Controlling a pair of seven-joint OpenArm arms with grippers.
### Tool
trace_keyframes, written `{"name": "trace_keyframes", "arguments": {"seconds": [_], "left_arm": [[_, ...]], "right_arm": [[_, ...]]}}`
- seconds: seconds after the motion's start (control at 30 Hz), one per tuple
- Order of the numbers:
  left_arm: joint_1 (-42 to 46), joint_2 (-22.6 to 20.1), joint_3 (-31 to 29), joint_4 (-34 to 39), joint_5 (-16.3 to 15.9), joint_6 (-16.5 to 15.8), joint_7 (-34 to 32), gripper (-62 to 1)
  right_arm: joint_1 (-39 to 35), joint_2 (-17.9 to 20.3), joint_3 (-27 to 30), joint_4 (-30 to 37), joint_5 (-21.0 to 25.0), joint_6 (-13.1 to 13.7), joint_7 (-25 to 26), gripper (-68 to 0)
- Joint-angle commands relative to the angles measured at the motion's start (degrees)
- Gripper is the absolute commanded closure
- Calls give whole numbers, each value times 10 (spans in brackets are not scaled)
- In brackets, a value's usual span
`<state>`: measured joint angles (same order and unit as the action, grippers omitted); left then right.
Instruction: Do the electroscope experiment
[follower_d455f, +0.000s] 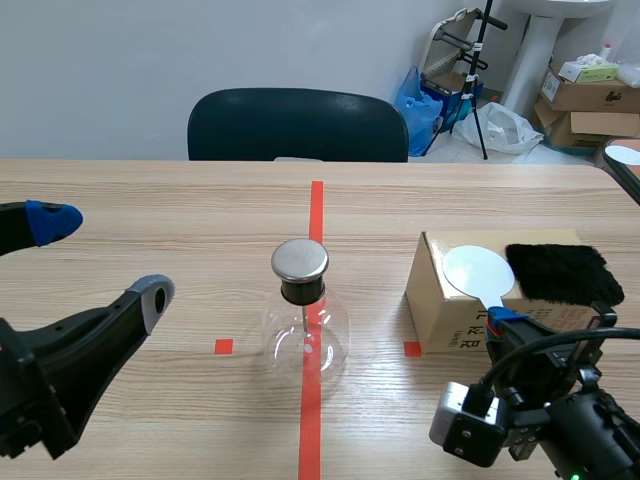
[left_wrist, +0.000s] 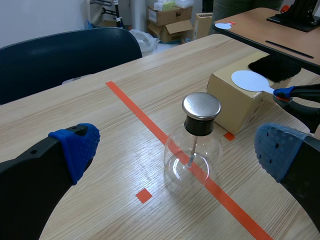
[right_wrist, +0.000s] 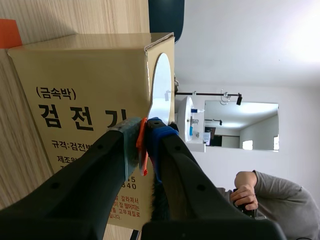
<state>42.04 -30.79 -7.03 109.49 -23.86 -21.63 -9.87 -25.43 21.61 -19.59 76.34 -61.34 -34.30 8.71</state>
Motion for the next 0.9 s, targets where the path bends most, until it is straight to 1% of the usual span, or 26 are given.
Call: {"name": "trace_keyframes", "arguments": {"seconds": [0.0, 0.73, 0.87], "left_arm": [[-1, 3, -1, 9, -4, -2, -8, -623], [-1, 3, -1, 9, -4, -2, -8, -623], [-1, 3, 0, 9, -4, -2, -6, -623]], "right_arm": [[3, 7, 2, 3, 0, -4, 0, -9], [3, 7, 2, 3, 0, -4, 0, -9], [5, 7, 2, 3, 0, -9, -8, -11]]}}
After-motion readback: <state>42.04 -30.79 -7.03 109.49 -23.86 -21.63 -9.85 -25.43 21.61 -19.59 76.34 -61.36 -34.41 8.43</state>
